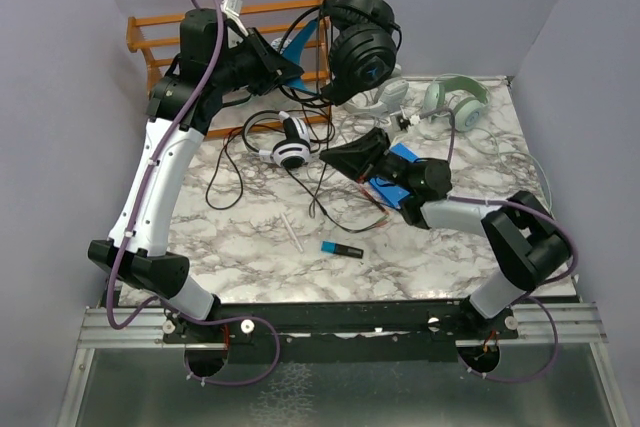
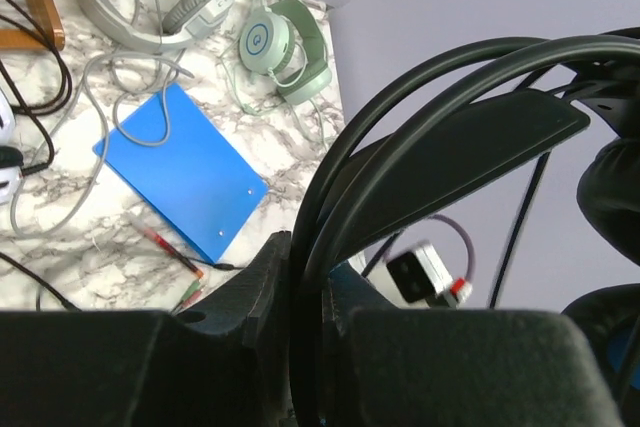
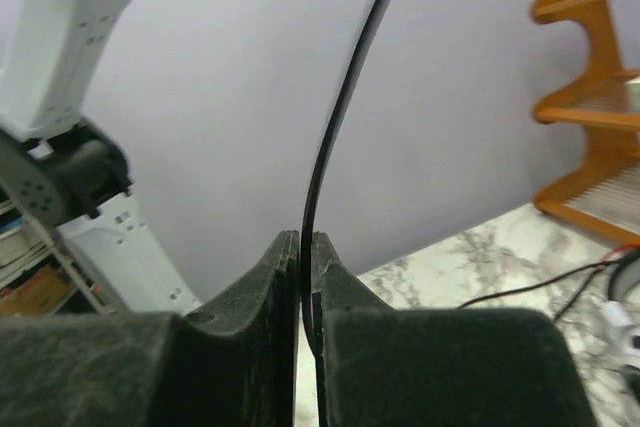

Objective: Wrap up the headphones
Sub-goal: Wrap the headphones cable around the headphones.

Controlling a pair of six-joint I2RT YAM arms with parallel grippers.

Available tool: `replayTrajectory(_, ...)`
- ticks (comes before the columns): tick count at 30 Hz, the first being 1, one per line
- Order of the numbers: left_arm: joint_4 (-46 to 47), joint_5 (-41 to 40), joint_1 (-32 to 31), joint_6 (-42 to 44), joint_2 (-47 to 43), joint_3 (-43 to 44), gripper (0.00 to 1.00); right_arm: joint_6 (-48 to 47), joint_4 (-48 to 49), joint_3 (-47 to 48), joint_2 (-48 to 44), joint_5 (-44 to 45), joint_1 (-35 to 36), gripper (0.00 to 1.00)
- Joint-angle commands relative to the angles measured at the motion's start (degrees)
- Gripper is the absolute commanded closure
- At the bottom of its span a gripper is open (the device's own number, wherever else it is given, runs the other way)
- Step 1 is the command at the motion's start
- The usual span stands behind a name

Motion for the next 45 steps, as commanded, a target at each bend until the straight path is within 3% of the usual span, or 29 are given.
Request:
replayTrajectory(1,6.78,-2.37,-0.56,1.66,-2.45,-0.60,1.00,-0.68,5.02,-2.65,-5.08,-3.38,3.13,0.86)
replayTrajectory(12,6.50,-2.95,-2.06,4.01,-4.15,-1.15,1.00,-4.94,-2.12,-2.92,-10.21,-3.59,4.62,0.69)
replayTrajectory(21,5.82,-5.33,-2.57,4.82,-6.34,-2.56,1.00,0.41,2.88,0.13,-7.07,-10.68,5.16,0.51)
replayTrajectory(38,5.87,-5.85,-4.61,3.97,-6.87,-2.05,1.00,-2.55,0.66,7.70,-1.80,-8.75,10.14,0.46)
replayTrajectory(45,5.90,-6.65,-4.90,4.06,-7.62,-2.81,1.00,-6.96,-3.40,6.21,0.80,-3.53,10.90,0.55)
